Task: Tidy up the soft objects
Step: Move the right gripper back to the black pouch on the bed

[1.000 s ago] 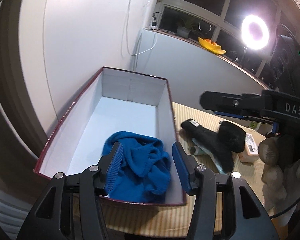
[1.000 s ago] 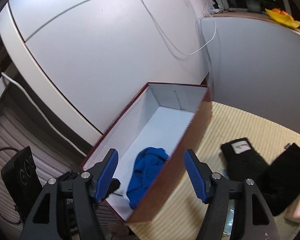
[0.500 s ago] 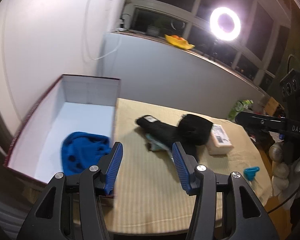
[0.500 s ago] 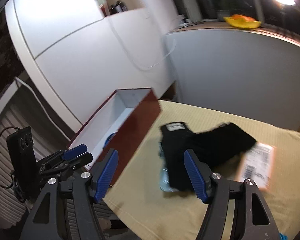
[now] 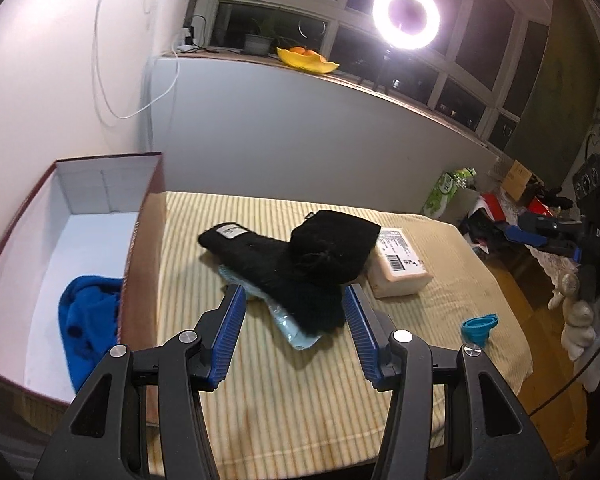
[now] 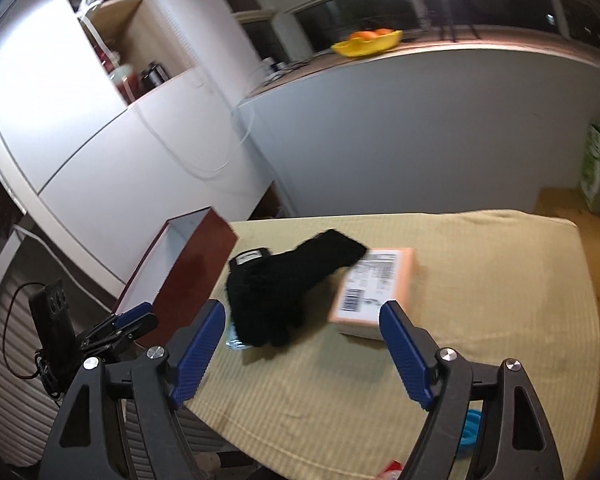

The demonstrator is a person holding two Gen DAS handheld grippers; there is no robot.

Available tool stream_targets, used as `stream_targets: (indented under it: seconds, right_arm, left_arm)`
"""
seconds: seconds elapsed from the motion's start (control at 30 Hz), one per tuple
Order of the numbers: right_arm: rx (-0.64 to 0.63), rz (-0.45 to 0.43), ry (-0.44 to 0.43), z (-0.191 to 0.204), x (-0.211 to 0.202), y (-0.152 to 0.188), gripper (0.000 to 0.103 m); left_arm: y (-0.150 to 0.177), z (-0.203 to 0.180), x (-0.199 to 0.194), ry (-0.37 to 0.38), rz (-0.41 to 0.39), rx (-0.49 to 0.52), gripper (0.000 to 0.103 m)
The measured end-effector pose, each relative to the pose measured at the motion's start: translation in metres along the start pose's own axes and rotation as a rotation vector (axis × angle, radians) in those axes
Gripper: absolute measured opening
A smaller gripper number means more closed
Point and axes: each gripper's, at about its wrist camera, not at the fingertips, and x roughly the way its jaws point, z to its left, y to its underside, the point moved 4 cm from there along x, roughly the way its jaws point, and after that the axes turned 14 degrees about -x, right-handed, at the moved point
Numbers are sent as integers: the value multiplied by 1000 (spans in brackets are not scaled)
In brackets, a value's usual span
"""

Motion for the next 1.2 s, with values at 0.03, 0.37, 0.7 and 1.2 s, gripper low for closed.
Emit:
stream_targets:
  seconds: [0.03, 0.37, 0.7, 1.2]
  right_arm:
    - [8, 1, 5, -7, -4, 2, 76]
    - [12, 59, -40, -29, 22, -20, 46]
    - [32, 267, -76, -34, 155, -67, 28]
    - [197, 446, -168, -66, 262, -59, 26]
  left_arm:
    - [-2, -2, 2, 1, 2, 2, 50]
    - [-10, -7, 17, -8, 6, 2, 50]
    - [-13, 0, -2, -38, -44, 20, 50]
    - [-17, 11, 2, -33, -49, 9, 50]
